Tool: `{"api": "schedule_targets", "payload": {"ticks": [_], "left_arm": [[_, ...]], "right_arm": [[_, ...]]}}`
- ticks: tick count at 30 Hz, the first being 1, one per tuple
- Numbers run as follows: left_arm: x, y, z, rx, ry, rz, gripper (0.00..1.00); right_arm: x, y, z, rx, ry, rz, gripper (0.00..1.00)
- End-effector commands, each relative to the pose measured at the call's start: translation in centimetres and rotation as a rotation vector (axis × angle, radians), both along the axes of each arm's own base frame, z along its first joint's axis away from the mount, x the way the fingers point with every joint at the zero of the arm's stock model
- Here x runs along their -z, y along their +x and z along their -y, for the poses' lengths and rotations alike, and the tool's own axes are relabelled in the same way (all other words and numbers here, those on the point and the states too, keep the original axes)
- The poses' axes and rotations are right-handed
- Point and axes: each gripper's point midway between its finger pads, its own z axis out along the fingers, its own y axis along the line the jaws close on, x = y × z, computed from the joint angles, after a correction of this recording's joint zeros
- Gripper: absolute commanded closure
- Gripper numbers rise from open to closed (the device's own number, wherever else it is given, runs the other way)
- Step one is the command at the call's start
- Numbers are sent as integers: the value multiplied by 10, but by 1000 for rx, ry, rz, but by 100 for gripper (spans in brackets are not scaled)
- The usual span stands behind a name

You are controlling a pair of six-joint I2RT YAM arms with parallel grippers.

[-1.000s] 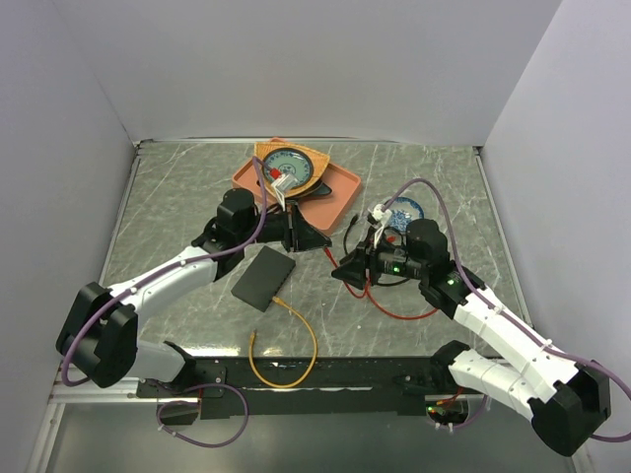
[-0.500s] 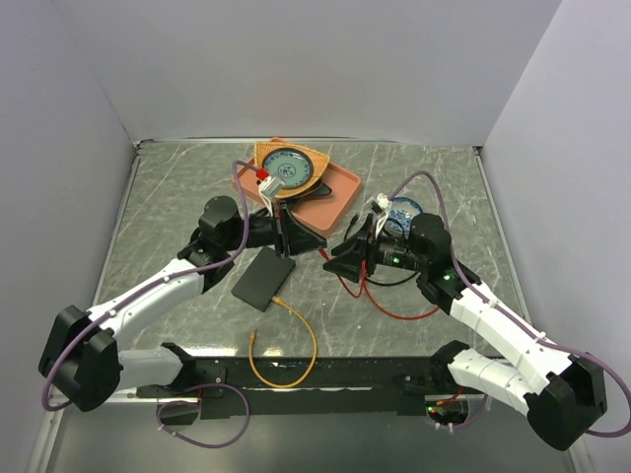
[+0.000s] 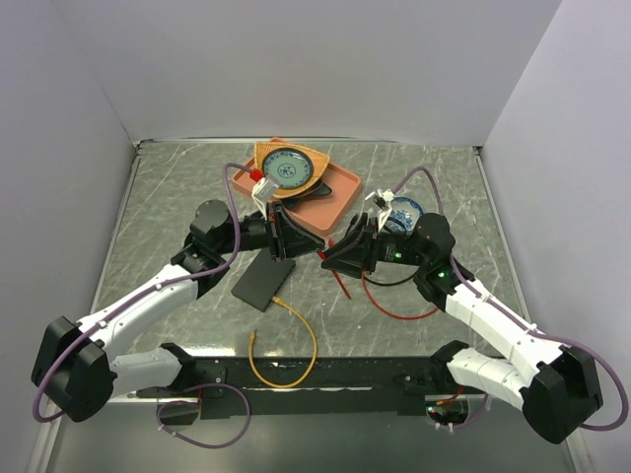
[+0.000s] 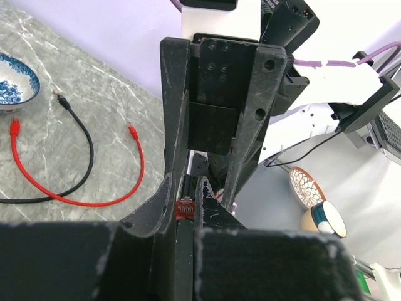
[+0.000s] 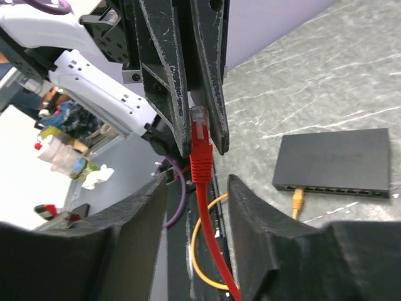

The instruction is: Insert the plug into the switch port

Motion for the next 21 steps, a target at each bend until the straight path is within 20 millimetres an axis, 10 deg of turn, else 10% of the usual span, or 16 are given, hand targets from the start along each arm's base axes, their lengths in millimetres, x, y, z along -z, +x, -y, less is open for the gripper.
{"api": "schedule_targets", "payload": {"ticks": [1, 13, 21], "left_arm": [[-20, -7, -1, 22, -42, 91, 99], [-20, -10, 0, 29, -43, 91, 99], [-21, -10, -1, 21, -45, 96, 99]], "right_arm": [[-15, -1, 0, -20, 40, 41, 52], [-16, 2, -6, -52, 75, -12, 59], [-13, 6, -7, -38, 57, -31, 95]]}}
